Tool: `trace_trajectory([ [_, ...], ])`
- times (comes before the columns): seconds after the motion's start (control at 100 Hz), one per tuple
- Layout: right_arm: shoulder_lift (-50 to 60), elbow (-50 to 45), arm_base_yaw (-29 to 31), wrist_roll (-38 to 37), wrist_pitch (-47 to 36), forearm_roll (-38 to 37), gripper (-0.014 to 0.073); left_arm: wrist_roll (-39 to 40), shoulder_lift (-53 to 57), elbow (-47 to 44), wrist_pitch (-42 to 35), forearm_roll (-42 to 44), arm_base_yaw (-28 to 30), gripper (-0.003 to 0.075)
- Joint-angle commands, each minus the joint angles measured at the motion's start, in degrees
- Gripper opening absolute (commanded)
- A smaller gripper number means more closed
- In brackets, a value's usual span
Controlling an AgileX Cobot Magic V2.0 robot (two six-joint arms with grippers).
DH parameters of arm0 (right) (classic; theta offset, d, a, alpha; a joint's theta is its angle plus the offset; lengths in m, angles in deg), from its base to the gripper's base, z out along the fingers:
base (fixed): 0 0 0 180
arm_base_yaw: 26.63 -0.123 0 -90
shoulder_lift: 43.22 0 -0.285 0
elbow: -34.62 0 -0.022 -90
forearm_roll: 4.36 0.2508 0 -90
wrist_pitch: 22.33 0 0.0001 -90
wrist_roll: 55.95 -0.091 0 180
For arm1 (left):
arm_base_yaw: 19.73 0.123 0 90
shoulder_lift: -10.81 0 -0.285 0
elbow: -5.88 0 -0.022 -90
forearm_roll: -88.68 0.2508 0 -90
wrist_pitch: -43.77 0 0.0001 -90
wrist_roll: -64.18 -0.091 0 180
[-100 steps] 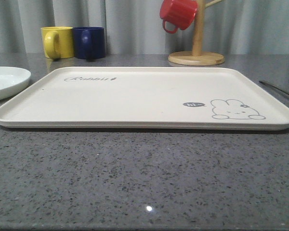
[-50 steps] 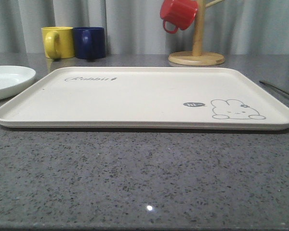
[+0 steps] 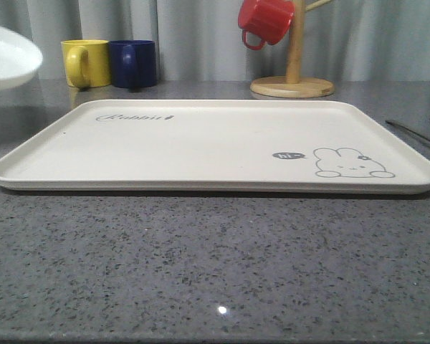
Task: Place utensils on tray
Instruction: 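Grasp the white plate rim with the left gripper and lift it, then lower the plate onto the tray and open the left gripper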
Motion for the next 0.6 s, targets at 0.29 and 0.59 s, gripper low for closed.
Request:
trace_trajectory([
  [0.29, 1.1, 1.0, 0.3, 0.4, -4.8, 0.0, -0.0068, -5.9, 4.6, 2.7, 1.2, -11.1, -6.9, -0.0018],
  [0.59, 1.1, 1.0, 0.3, 0.4, -4.8, 0.0, -0.0068, -5.9, -1.2, 2.7, 0.8, -11.2, -18.3, -0.0018],
])
